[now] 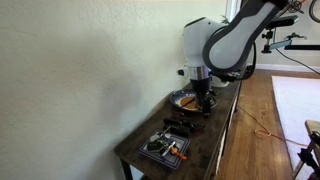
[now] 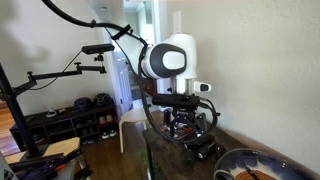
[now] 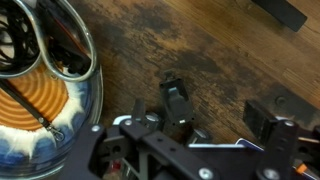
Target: Take the black object and put it in the tray
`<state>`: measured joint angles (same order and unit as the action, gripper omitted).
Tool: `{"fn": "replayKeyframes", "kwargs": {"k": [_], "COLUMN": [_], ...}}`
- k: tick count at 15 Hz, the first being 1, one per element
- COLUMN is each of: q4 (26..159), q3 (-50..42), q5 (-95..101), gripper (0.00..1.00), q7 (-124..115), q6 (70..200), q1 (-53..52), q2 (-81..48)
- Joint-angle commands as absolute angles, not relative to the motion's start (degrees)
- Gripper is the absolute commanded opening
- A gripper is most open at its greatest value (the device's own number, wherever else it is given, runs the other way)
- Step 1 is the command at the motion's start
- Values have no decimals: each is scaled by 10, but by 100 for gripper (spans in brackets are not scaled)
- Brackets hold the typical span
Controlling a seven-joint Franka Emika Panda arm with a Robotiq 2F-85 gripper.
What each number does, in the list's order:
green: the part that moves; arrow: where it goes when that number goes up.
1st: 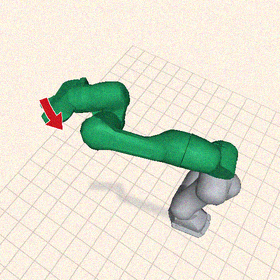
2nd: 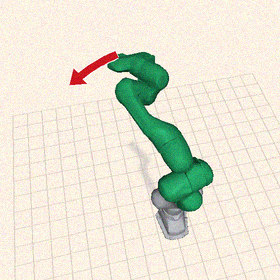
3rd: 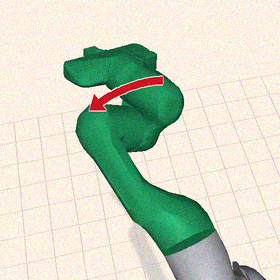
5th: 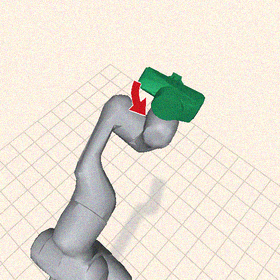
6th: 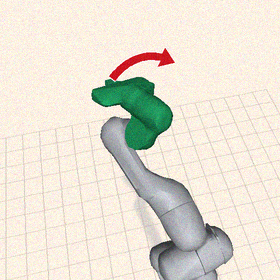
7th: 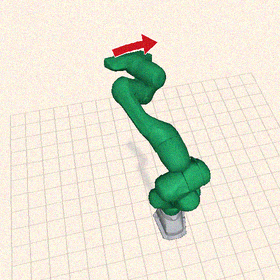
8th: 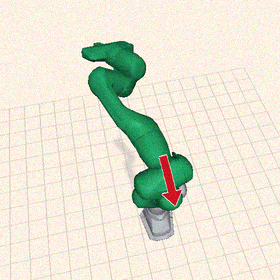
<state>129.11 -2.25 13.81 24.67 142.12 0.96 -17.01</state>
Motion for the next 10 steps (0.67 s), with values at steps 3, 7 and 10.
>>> {"fn": "replayKeyframes", "kwargs": {"k": [3,7,10], "q4": [1302,1289,1287], "q3": [-27,-18,-16], "q5": [190,176,176], "gripper": [100,100,100], "q7": [234,242,242], "q6": [1509,1490,1490], "q1": [16,20,20], "q2": [-215,-227,-227]}}
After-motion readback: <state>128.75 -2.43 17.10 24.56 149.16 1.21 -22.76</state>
